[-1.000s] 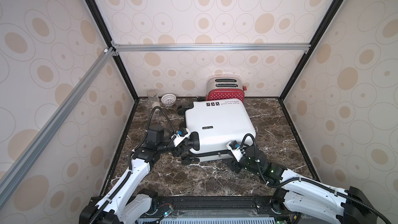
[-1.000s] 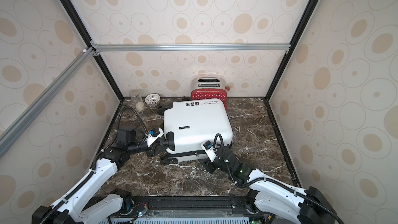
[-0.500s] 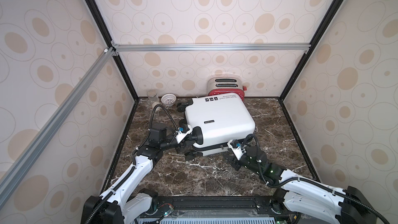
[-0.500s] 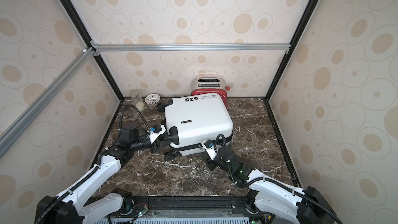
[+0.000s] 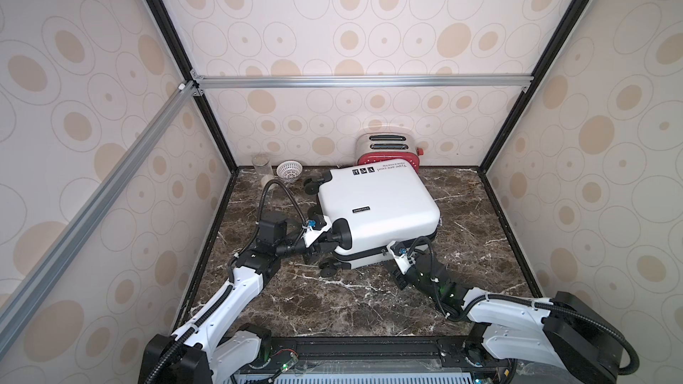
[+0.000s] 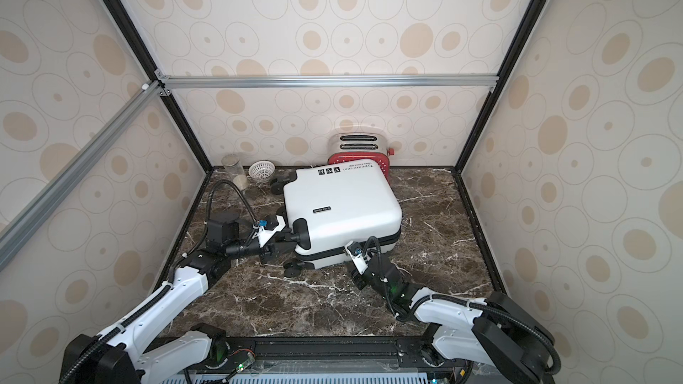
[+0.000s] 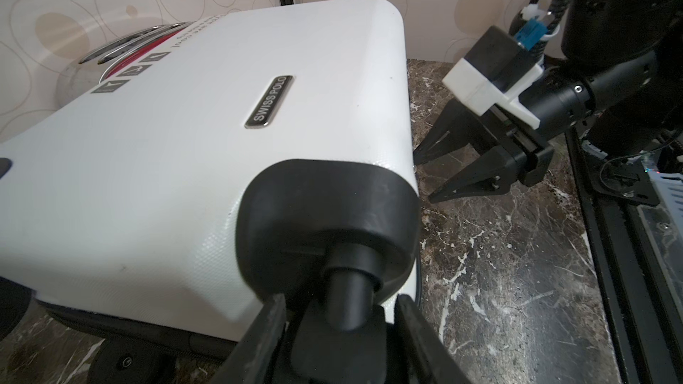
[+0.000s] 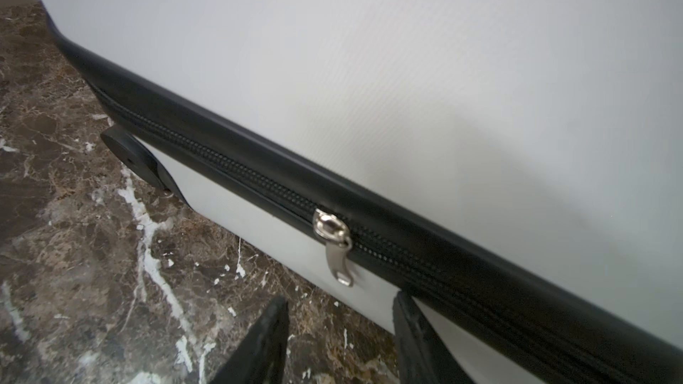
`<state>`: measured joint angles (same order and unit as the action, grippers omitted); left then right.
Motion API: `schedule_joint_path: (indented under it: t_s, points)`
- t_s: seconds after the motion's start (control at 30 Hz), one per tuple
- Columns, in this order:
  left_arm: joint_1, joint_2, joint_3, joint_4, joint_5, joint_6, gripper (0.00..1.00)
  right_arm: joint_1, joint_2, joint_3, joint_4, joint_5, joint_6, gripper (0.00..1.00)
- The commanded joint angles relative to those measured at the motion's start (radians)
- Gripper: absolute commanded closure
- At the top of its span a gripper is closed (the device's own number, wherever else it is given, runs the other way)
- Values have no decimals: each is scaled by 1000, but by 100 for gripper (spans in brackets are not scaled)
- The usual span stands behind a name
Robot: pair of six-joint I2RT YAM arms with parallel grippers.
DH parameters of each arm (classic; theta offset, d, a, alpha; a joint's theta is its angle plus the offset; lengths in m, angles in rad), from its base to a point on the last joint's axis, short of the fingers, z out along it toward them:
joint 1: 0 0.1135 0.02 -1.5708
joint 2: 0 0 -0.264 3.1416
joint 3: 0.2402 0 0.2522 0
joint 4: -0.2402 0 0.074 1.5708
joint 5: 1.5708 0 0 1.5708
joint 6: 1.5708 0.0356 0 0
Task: Open the suitcase zippers
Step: Unzip the zipper on the suitcase.
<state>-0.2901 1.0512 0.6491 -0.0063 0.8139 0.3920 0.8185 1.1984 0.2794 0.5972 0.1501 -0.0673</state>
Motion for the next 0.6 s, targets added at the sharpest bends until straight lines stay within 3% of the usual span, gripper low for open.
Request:
schedule_joint_path:
  t_s: [0.0, 0.23, 0.43, 0.57]
  points:
    - [3, 1, -4, 29, -51, -10, 54, 16, 47, 0, 186, 57, -9, 52]
    - [2, 6, -6, 29, -46, -12, 54, 61, 122, 13, 290, 95, 7, 60]
    - [2, 6, -7, 29, -46, -15, 53, 80, 121, 10, 322, 190, 38, 75]
    - [2, 4, -6, 28, -50, -15, 53, 80, 110, 12, 317, 203, 65, 76]
